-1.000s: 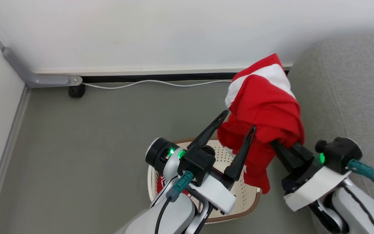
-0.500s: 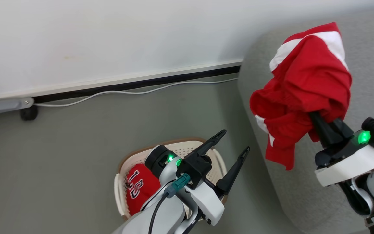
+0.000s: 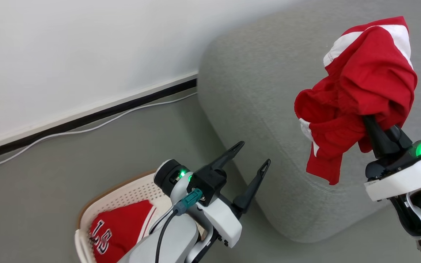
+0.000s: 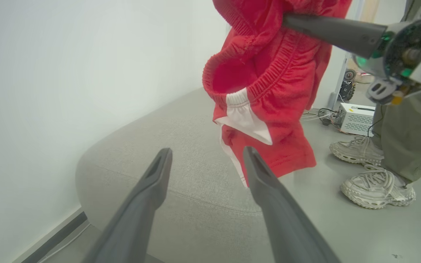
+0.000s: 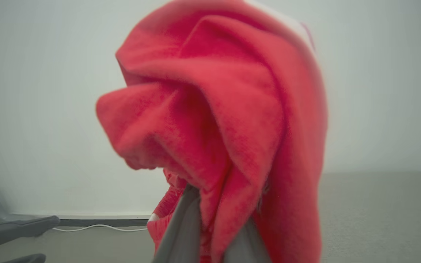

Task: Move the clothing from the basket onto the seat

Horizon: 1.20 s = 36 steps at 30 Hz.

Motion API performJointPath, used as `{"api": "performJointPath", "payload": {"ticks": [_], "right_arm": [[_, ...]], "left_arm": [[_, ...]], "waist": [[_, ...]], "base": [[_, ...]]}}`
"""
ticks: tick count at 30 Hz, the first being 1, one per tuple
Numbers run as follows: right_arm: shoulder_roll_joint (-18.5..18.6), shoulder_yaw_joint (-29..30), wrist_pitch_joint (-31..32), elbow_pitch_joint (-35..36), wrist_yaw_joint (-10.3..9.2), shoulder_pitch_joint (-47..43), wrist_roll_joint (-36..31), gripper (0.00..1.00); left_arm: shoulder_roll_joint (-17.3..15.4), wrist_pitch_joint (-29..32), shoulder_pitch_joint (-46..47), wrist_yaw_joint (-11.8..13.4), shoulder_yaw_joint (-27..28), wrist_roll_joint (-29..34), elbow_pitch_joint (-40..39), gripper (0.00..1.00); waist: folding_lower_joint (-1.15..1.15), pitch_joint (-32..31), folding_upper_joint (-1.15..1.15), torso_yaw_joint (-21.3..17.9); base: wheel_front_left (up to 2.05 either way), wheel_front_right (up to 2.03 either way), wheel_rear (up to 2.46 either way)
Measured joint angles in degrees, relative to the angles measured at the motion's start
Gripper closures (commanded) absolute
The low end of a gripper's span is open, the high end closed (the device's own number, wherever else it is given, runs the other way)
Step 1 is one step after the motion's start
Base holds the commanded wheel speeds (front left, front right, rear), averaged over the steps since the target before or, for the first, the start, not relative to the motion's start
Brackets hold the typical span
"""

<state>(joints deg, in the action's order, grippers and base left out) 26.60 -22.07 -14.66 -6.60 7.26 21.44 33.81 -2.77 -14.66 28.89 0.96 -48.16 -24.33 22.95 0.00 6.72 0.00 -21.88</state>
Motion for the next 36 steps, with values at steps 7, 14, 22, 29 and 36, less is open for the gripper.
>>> {"api": "performJointPath", "payload": {"ticks": [7, 14, 22, 29, 36], "right_arm": [[-1.23, 1.77, 0.00, -0.36, 0.00, -1.29, 0.00, 1.00], [-0.46, 7.50, 0.00, 0.60, 0.00, -4.95, -0.78, 1.00], [1.55, 10.37, 0.00, -0.55, 0.00, -2.20, -0.89, 1.00], [5.06, 14.05, -0.01, -6.13, 0.00, 7.77, 1.97, 1.00], [8.57, 16.67, -0.01, -12.34, 0.00, 16.50, 2.77, 1.00]], "left_arm": [[-0.03, 0.01, -1.53, -0.97, 2.40, 0.75, -0.25, 0.00], [0.05, 0.00, -1.44, -1.92, 0.77, 0.74, -0.23, 0.00], [-0.09, 0.00, 0.90, 0.77, -1.88, 1.82, -0.62, 0.00], [-0.24, 0.00, 6.03, 3.72, -6.13, 3.72, -1.37, 0.00], [-0.46, 0.00, 12.77, 7.01, -12.02, 3.21, -1.02, 0.00]], "waist": [[0.00, -1.05, 0.00, -6.81], [0.00, -0.05, 0.00, -9.29], [0.00, 4.64, 0.00, -9.66], [0.00, 11.24, 0.00, -8.43], [0.00, 18.54, 0.00, -5.33]], "base": [[0.00, 0.00, 0.00], [0.00, 0.00, 0.00], [0.00, 0.00, 0.00], [0.00, 0.00, 0.00], [0.00, 0.00, 0.00]]}}
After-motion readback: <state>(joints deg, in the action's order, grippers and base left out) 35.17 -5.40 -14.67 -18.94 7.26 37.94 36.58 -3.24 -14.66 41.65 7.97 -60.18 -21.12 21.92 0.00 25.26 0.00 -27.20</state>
